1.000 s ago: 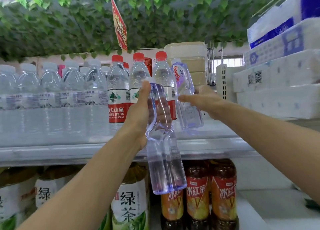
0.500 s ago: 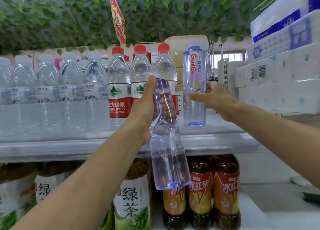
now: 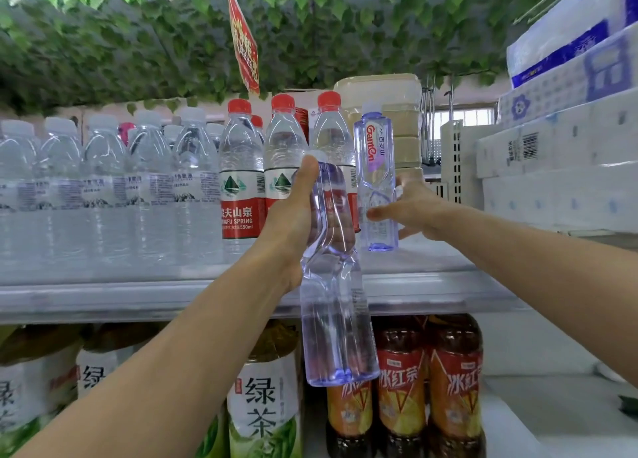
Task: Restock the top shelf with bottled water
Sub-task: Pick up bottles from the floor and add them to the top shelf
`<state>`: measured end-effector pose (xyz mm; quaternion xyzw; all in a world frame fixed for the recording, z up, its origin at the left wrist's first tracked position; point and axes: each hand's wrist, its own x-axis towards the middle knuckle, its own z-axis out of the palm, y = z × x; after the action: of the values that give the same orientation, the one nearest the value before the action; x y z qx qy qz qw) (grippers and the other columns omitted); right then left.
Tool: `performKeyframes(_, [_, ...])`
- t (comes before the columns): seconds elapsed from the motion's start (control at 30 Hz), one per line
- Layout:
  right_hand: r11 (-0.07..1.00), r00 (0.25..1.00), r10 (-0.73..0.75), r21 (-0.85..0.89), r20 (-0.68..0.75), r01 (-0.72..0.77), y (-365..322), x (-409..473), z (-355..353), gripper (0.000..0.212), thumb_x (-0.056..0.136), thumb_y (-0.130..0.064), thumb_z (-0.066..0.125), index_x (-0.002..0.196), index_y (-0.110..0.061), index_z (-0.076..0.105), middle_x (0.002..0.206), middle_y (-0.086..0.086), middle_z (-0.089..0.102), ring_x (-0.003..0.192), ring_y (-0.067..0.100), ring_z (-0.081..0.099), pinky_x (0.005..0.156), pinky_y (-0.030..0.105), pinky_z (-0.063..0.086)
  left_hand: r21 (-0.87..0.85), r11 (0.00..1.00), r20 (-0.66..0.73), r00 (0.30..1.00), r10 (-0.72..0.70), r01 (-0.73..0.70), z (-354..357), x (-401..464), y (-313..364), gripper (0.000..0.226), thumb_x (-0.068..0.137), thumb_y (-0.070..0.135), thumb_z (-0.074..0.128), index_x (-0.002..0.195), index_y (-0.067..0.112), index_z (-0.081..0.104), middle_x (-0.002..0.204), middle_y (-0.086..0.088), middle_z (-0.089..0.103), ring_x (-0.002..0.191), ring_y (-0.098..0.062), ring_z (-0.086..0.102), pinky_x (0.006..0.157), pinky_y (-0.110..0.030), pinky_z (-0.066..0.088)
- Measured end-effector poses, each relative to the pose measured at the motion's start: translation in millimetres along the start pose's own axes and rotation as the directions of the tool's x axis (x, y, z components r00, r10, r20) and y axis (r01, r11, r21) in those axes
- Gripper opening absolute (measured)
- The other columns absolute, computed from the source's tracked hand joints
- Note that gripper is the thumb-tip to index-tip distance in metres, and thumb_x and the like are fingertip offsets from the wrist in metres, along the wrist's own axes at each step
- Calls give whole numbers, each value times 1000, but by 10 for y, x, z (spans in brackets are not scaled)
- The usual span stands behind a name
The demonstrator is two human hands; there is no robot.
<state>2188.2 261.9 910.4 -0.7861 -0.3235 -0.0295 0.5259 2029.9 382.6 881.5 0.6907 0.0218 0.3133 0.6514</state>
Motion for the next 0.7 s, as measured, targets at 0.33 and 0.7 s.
performKeyframes(0.33, [999, 998, 41, -19, 46, -40, 29, 221, 47, 72, 80, -11, 78, 135, -12, 33, 137, 17, 50, 121, 40, 54, 92, 60, 52, 7, 999, -9, 999, -45, 45, -22, 50, -22, 93, 51, 96, 50, 89, 15, 75, 109, -5, 57, 91, -29, 56, 98, -53, 50])
performKeyframes(0.7, [929, 897, -369, -66, -244, 364, -280, -744, 16, 49, 92, -38, 65, 131, -11, 50, 105, 1, 63, 91, 12, 61, 82, 25, 51, 0, 1000, 13, 1000, 3, -3, 0, -101, 75, 70, 83, 78, 40, 94, 16, 71, 80, -8, 71, 71, -24, 67, 73, -37, 53])
